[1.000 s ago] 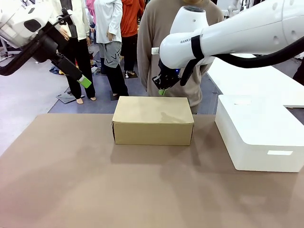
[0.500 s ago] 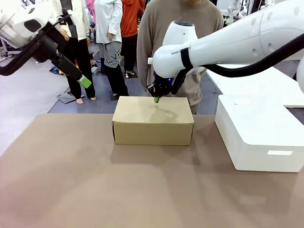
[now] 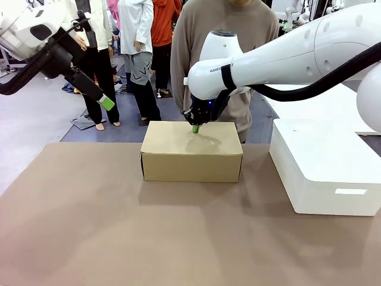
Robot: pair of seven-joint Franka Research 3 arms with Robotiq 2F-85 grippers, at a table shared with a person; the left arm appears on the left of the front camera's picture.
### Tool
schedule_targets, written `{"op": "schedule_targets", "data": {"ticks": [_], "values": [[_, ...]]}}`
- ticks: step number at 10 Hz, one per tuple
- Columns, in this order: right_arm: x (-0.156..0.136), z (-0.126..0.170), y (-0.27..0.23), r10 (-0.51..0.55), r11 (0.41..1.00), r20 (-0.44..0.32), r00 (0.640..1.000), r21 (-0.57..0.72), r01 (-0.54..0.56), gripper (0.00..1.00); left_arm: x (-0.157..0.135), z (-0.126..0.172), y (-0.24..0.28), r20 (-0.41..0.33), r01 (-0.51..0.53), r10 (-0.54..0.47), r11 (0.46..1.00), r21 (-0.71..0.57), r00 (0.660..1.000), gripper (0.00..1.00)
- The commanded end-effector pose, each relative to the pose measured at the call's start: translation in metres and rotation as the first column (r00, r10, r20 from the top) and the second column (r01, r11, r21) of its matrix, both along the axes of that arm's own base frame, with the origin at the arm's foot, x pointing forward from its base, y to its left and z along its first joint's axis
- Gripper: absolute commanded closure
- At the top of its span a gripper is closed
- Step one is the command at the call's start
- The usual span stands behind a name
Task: Pack the shoes into the box.
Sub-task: Press down on the lid of the Shoes Box.
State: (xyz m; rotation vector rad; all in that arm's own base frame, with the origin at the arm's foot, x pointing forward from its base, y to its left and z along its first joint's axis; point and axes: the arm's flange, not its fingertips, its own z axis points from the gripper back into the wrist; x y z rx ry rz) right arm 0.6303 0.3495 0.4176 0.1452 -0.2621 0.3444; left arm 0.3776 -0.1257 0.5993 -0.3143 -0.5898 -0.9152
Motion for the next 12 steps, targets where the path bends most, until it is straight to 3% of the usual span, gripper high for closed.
{"op": "schedule_targets", "data": {"ticks": [1, 3, 7, 11, 12], "values": [[-0.02, 0.029, -0.005, 0.015, 0.999, 0.016, 1.0, -0.031, -0.015, 1.0, 0.0, 0.0, 0.0, 0.001, -0.013, 0.013, 1.0, -0.003, 1.0, 0.0], [-0.043, 0.051, -0.014, 0.055, 0.998, 0.022, 0.998, -0.038, -0.054, 1.0, 0.0, 0.0, 0.0, 0.001, -0.013, 0.013, 1.0, -0.003, 1.0, 0.0], [-0.068, 0.062, -0.032, 0.071, 0.997, 0.041, 0.997, -0.028, -0.069, 1.0, 0.0, 0.0, 0.0, 0.001, -0.013, 0.013, 1.0, -0.003, 1.0, 0.0], [-0.126, 0.093, -0.072, 0.205, 0.978, 0.048, 0.978, -0.053, -0.203, 1.0, 0.0, 0.0, 0.0, 0.001, -0.013, 0.013, 1.0, -0.003, 1.0, 0.0], [-0.142, 0.099, -0.083, 0.229, 0.972, 0.043, 0.973, -0.072, -0.225, 0.8, 0.0, 0.0, 0.0, 0.001, -0.013, 0.013, 1.0, -0.003, 1.0, 0.0]]}}
